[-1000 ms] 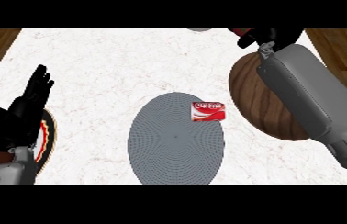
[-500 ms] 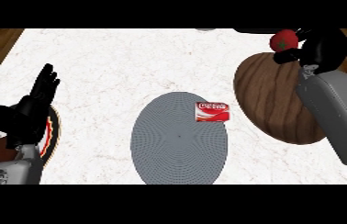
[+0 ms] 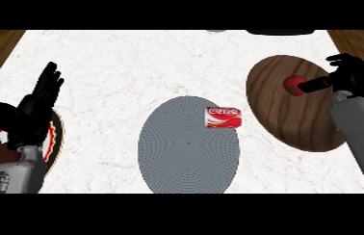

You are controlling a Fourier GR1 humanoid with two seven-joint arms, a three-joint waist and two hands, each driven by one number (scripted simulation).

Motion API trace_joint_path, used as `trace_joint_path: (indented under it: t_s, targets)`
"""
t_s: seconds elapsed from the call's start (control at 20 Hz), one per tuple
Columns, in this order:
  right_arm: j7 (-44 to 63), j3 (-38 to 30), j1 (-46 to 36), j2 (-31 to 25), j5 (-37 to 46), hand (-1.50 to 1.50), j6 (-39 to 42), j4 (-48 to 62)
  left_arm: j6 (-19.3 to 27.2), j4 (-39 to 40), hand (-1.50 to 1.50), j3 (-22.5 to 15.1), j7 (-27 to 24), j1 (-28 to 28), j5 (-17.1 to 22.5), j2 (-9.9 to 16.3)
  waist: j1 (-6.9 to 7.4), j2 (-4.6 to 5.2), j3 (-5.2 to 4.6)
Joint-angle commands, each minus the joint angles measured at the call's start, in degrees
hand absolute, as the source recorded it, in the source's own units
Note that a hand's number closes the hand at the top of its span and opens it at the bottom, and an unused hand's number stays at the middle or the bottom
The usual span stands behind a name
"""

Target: Pick the tomato from the placemat and place it in the bowl

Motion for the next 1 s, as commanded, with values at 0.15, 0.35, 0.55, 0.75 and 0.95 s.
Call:
trace_joint_path:
  t_s: [0.15,0.35,0.55,0.75,0.95]
  targets:
    - [-13.17,-9.91,3.02,1.71,-9.29,-1.50,-8.14,-4.27,-1.70,1.05,0.00,2.02,-0.58,0.44,1.50,1.38,-0.18,-0.08,0.03]
    - [-19.70,-17.83,4.82,3.57,-15.00,-1.50,-18.66,-11.83,-0.35,-2.47,0.00,1.00,1.08,2.46,0.91,0.06,-0.73,-0.60,0.18]
    - [-26.86,-22.82,15.29,5.76,-23.68,-1.50,-18.52,-23.48,-1.37,1.12,0.00,2.86,-0.67,2.14,2.22,0.66,-2.42,-0.58,0.06]
    - [-24.53,-26.74,28.12,4.40,-29.47,-1.50,-12.94,-36.57,0.16,2.65,0.00,2.16,-0.83,0.27,-0.17,0.48,-2.57,-0.52,-0.05]
    - [-31.40,-33.20,40.25,6.35,-36.97,-1.50,-7.99,-43.25,-0.15,-4.85,0.00,0.39,1.31,3.88,-0.13,-0.74,-1.19,-0.40,0.00]
